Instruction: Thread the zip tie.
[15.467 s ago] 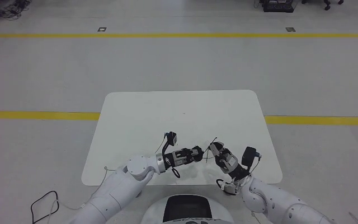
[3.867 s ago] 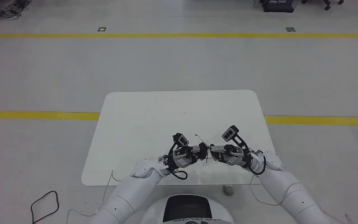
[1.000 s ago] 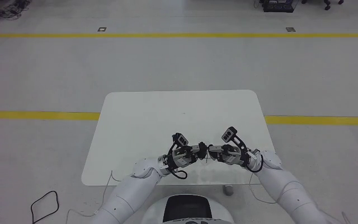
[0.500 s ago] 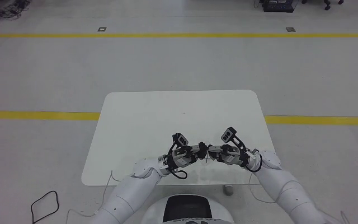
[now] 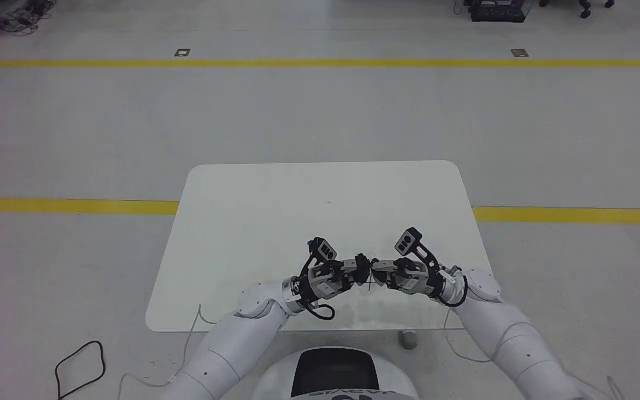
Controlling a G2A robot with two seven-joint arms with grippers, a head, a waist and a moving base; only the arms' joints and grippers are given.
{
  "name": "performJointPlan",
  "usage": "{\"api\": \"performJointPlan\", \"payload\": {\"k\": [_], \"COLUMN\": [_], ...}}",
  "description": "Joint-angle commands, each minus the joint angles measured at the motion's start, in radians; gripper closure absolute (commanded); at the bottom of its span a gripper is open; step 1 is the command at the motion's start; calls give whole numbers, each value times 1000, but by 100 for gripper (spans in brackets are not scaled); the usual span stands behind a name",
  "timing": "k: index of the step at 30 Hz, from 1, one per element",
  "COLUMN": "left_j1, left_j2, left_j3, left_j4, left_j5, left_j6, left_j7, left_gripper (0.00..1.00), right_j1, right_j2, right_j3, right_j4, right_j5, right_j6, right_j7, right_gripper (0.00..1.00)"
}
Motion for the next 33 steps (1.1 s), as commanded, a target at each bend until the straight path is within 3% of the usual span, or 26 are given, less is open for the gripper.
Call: {"api": "performJointPlan", "payload": {"k": [1, 33], "left_j1": [0, 0], "left_j2": [0, 0], "left_j3": [0, 0], "left_j4": [0, 0], "left_j5": [0, 0], "left_j6": [0, 0], "left_j7": [0, 0], "left_gripper": [100, 100], "right_j1": [0, 16], "right_j2": [-1, -11], "right_j3": [0, -7], "right_j4": [3, 42], "right_j5": [0, -4], "right_j6": [1, 6], "right_j7": [0, 0], "right_gripper": [100, 100]}}
